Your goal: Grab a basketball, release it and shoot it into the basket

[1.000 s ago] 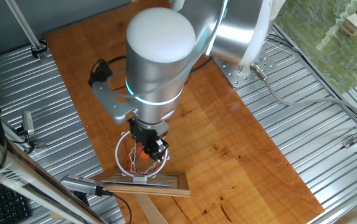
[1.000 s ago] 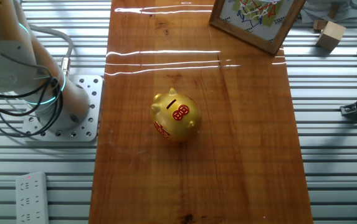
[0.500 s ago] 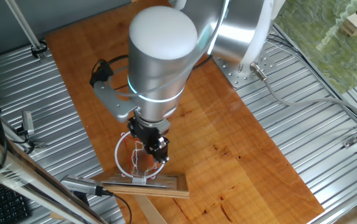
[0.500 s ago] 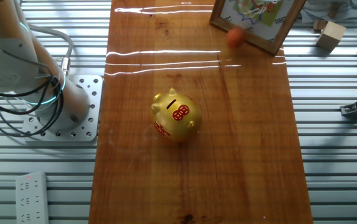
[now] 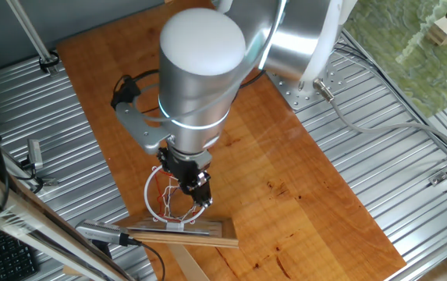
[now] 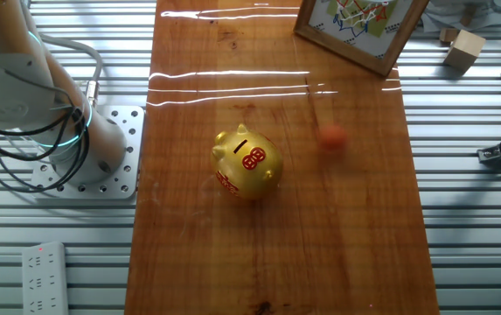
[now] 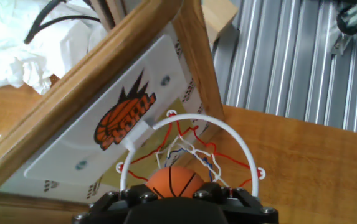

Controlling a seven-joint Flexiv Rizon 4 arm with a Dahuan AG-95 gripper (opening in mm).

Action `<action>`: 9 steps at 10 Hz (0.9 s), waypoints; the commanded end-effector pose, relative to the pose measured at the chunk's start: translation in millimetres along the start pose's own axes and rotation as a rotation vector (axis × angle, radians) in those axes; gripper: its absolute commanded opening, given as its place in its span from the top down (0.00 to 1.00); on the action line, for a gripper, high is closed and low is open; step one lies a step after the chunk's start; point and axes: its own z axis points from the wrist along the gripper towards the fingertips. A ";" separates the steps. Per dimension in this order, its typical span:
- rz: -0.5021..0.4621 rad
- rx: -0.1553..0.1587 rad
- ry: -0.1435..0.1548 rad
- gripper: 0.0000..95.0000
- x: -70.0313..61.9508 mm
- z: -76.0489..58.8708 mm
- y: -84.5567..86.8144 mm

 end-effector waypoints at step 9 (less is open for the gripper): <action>-0.008 -0.032 0.010 0.20 8.8 -12.4 -87.4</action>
